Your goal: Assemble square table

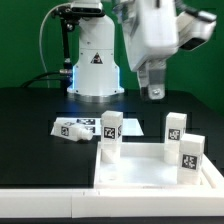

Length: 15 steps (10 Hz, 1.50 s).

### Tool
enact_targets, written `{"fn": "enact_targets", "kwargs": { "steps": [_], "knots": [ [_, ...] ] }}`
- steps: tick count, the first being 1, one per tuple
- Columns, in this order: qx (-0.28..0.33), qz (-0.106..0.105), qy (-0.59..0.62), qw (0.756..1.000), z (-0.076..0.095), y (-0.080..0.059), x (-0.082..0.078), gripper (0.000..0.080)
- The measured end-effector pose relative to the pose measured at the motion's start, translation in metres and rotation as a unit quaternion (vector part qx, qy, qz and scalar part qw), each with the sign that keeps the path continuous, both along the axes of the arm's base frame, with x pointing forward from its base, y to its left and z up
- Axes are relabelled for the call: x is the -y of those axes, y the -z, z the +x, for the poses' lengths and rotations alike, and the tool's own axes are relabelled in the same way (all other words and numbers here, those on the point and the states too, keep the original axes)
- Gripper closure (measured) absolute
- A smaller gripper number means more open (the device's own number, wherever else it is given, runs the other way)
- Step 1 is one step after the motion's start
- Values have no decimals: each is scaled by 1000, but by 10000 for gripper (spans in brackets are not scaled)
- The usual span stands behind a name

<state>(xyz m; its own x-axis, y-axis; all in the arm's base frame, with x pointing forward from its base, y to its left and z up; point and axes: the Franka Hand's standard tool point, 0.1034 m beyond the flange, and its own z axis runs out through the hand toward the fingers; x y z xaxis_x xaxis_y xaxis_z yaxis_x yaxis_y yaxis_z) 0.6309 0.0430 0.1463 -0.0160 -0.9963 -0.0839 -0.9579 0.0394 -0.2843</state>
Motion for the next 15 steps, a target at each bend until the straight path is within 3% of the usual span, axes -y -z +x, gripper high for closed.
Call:
{"fn": "enact_targets", "kwargs": {
  "steps": [2, 3, 4, 6, 7, 12, 13, 15],
  "knots": [
    [0, 0, 1, 1000, -1, 0, 3, 150],
    [6, 16, 6, 1000, -8, -2, 17, 150],
    [7, 28, 10, 1000, -23, -5, 40, 150],
    [-4, 37, 25, 999, -57, 3, 77, 150],
    [-10, 36, 42, 998, -72, 10, 84, 150],
    [-10, 34, 31, 999, -71, 13, 84, 150],
    [-6, 51, 42, 998, -87, 24, 103, 150],
    [-7, 79, 81, 993, -136, 50, 140, 150]
  ]
}}
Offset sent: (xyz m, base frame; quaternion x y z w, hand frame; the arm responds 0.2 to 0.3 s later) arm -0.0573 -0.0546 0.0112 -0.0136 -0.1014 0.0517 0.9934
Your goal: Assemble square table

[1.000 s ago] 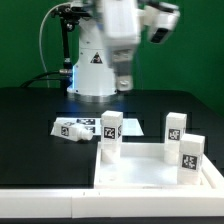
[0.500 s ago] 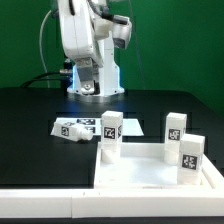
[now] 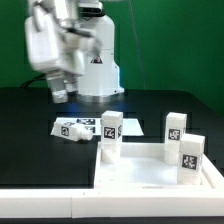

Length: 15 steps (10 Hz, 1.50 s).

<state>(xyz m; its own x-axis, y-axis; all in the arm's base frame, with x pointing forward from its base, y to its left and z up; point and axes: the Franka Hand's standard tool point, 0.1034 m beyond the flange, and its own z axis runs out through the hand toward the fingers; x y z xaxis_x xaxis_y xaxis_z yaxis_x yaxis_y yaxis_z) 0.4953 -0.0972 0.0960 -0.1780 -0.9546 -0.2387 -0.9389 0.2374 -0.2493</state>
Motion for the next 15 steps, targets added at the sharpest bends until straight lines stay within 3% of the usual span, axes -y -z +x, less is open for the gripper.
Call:
{"fn": "enact_targets", "kwargs": {
  "steps": [1, 2, 5, 6, 7, 9, 11, 14, 15],
  "knots": [
    [-12, 5, 26, 1000, -23, 15, 4, 150],
    [-29, -19, 16, 999, -21, 15, -3, 150],
    [-28, -20, 10, 999, -21, 16, -2, 150],
    [-25, -15, 16, 999, -24, 18, 0, 150],
    [-20, 10, 49, 999, -34, 25, 5, 150],
    [-6, 26, 72, 997, -44, 31, 12, 150],
    [6, 45, 111, 993, -55, 38, 7, 150],
    [-15, 42, 100, 994, -63, 45, -5, 150],
    [-39, 28, 61, 997, -67, 53, -5, 150]
  ]
}}
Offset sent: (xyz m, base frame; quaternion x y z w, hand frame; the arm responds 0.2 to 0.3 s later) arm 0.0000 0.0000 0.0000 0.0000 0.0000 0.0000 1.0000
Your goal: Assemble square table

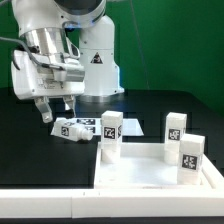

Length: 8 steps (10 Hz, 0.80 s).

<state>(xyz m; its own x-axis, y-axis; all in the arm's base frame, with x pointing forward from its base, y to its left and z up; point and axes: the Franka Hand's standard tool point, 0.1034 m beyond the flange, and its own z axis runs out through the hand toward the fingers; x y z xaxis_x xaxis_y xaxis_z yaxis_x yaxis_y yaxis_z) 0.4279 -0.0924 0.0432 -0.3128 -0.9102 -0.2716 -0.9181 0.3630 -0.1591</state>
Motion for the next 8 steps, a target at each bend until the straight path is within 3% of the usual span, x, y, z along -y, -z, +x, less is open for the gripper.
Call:
{"fn": "enact_targets", "kwargs": {
  "steps": [1, 5, 8],
  "knots": [
    [-27, -10, -32, 999, 0, 5, 3, 150],
    [-28, -1, -126, 992, 6, -4, -5, 150],
    [-21, -17, -112, 993, 7, -6, 0, 150]
  ]
}}
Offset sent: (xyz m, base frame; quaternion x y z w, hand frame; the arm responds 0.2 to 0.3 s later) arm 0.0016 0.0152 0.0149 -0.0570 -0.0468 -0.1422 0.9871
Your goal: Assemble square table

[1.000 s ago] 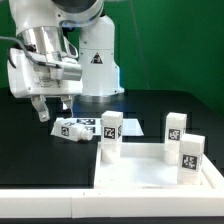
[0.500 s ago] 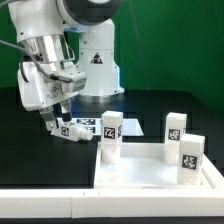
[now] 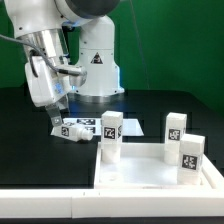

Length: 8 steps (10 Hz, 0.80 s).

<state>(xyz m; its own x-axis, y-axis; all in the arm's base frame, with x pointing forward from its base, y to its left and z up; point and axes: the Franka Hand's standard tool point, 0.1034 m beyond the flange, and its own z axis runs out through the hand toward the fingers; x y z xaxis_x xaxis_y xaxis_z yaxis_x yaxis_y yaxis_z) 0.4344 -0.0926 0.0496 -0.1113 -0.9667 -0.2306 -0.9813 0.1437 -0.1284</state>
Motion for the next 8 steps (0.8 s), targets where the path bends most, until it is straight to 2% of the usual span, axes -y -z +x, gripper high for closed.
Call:
{"fn": "enact_targets", "kwargs": {
  "steps": [4, 5, 8],
  "knots": [
    [-2, 3, 7, 1000, -3, 2, 1, 150],
    [-3, 15, 39, 999, -12, 5, 0, 150],
    [-8, 29, 74, 997, -33, 15, -6, 150]
  ]
}}
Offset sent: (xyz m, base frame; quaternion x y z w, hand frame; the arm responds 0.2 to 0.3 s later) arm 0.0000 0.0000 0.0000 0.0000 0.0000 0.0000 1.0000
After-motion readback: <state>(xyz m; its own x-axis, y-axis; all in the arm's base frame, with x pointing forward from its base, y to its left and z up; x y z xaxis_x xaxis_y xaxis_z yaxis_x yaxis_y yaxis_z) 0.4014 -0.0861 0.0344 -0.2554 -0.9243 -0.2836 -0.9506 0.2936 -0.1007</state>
